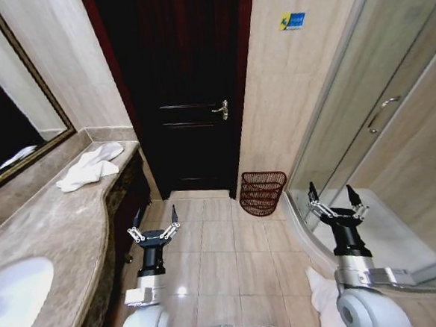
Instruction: Discard the used towel into the hamper.
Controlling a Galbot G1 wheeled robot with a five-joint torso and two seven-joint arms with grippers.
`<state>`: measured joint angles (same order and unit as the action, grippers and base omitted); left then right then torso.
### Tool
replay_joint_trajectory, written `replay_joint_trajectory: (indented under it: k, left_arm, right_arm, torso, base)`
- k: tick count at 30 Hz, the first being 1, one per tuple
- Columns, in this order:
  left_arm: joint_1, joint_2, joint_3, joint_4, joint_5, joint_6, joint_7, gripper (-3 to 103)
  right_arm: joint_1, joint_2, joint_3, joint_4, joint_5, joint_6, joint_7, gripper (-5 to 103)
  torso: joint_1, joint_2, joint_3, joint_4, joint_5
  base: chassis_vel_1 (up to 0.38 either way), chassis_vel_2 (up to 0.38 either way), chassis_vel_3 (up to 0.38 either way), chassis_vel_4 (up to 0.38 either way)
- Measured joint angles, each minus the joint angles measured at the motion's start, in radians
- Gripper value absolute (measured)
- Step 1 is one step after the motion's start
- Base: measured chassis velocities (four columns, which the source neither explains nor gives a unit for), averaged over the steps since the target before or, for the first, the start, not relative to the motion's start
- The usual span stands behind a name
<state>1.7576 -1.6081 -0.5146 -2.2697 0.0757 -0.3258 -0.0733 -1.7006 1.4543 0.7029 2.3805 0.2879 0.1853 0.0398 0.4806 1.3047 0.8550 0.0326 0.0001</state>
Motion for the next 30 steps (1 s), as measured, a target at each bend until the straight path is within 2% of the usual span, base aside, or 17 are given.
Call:
replay_joint_trajectory:
  k: [4, 6, 16, 19, 20, 22, 24, 26, 30]
  left_arm:
    - [-0.003, 0.000, -0.003, 0.001, 0.000, 0.000, -0.003, 100]
    - [-0.005, 0.000, -0.007, 0.001, 0.000, 0.002, -0.024, 100]
    - [-0.005, 0.000, -0.012, 0.005, 0.017, 0.008, -0.041, 100]
    - [-0.007, 0.000, -0.027, 0.016, 0.063, 0.012, -0.085, 100]
    - [-0.009, 0.000, -0.035, 0.019, 0.080, 0.015, -0.105, 102]
    - [-0.013, 0.000, -0.043, 0.022, 0.091, 0.015, -0.121, 101]
    - [-0.017, 0.000, -0.047, 0.026, 0.095, 0.015, -0.134, 100]
    - [-0.018, 0.000, -0.045, 0.026, 0.095, 0.017, -0.146, 97]
    - [-0.013, 0.000, -0.026, 0.021, 0.077, 0.035, -0.161, 102]
  right_arm:
    - [0.001, 0.002, -0.002, -0.002, 0.000, 0.000, 0.000, 100]
    - [0.000, 0.005, -0.004, -0.003, -0.001, 0.000, 0.000, 100]
    - [-0.002, 0.008, -0.004, -0.018, -0.017, 0.015, 0.002, 100]
    - [0.000, 0.008, -0.001, -0.033, -0.054, 0.038, 0.008, 100]
    - [0.001, 0.008, -0.001, -0.040, -0.070, 0.050, 0.012, 100]
    - [0.002, 0.008, -0.002, -0.046, -0.078, 0.063, 0.013, 100]
    - [0.002, 0.010, -0.003, -0.049, -0.083, 0.074, 0.011, 100]
    - [0.002, 0.011, -0.004, -0.049, -0.084, 0.079, 0.006, 100]
    - [0.003, 0.013, -0.004, -0.053, -0.084, 0.087, -0.007, 100]
  torso:
    - [0.000, 0.000, 0.000, -0.0001, -0.0009]
    - [0.000, 0.000, 0.000, 0.0001, 0.0001]
    - [0.000, 0.000, 0.000, 0.0001, 0.0001]
    - [0.000, 0.000, 0.000, -0.0002, -0.0009]
    - [0.000, 0.000, 0.000, 0.0001, -0.0002]
    - [0.001, 0.000, 0.000, 0.0002, 0.0007]
    - [0.001, -0.001, 0.000, -0.0003, -0.0007]
    - [0.001, 0.000, 0.000, 0.0001, -0.0003]
    - [0.000, 0.000, 0.000, 0.0003, -0.0002]
  base:
    - [-0.256, 0.238, 0.253, -0.267]
    - [-0.259, 0.281, 0.275, -0.271]
    - [-0.298, 0.309, 0.304, -0.309]
    - [-0.323, 0.312, 0.301, -0.306]
    - [-0.268, 0.315, 0.265, -0.271]
    - [-0.249, 0.302, 0.265, -0.251]
    - [-0.240, 0.253, 0.213, -0.190]
    - [-0.122, 0.189, 0.037, -0.150]
    - [-0.072, 0.076, 0.034, -0.015]
